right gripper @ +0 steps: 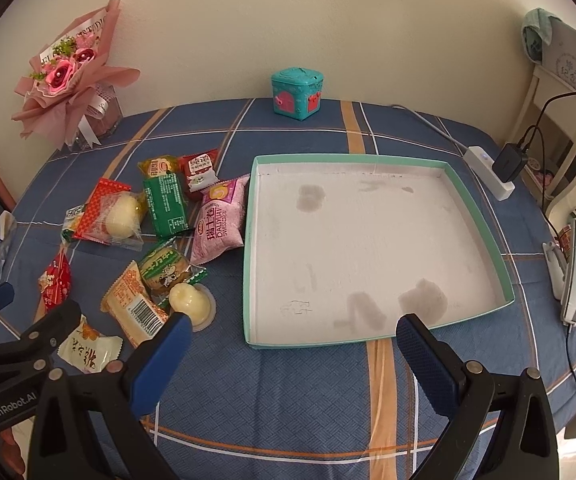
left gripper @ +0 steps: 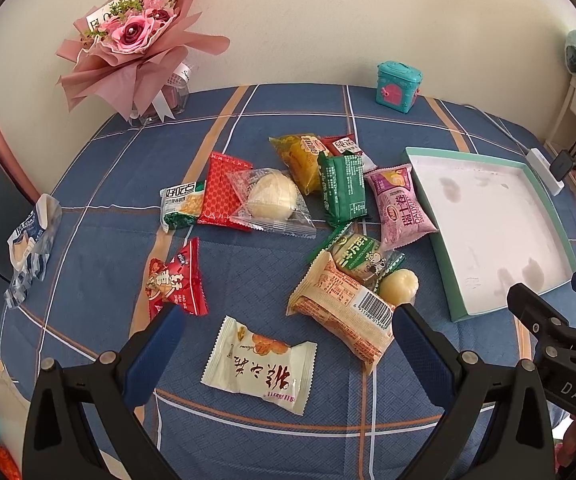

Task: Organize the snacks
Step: 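Move both tools toward the snack pile beside the white tray, then grasp the white pastry packet with left tool while right tool grasps barcode bread packet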

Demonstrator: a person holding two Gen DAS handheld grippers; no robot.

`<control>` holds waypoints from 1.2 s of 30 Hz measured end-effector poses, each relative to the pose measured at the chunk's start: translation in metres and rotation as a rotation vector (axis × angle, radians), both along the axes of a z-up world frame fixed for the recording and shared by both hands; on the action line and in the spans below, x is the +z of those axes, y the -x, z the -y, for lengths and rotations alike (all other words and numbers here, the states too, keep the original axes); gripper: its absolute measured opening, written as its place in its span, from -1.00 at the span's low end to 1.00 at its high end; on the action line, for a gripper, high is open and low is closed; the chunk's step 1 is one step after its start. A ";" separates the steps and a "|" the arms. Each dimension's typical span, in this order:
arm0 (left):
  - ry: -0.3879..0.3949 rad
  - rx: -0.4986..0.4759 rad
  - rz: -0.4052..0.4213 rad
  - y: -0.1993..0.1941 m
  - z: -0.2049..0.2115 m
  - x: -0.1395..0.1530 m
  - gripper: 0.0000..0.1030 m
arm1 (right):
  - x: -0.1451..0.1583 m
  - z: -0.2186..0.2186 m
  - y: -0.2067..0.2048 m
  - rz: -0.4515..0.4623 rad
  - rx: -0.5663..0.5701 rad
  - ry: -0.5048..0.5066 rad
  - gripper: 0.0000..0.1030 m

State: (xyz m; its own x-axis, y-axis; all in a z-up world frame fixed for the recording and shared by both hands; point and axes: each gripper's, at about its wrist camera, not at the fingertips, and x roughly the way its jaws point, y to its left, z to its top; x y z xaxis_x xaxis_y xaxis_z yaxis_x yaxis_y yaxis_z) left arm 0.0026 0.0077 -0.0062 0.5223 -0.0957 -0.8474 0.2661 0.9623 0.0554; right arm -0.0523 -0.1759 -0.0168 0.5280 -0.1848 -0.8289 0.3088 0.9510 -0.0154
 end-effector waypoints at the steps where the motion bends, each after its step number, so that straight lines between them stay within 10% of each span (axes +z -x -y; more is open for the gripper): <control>1: 0.000 0.001 -0.001 0.000 0.000 0.000 1.00 | 0.000 0.000 0.000 0.000 0.000 0.000 1.00; 17: 0.098 0.149 -0.107 -0.014 -0.036 -0.015 1.00 | 0.000 -0.012 -0.014 0.007 0.083 -0.058 0.97; 36: 0.330 0.312 -0.432 -0.030 -0.078 -0.085 0.76 | -0.057 -0.099 -0.070 -0.188 0.454 -0.089 0.27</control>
State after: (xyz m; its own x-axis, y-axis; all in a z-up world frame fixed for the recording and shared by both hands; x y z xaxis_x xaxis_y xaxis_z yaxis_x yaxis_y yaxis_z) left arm 0.0321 0.0860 -0.0912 0.1851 -0.2869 -0.9399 -0.0980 0.9463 -0.3081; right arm 0.0176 -0.0769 -0.0738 0.3784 0.1048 -0.9197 -0.1367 0.9890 0.0565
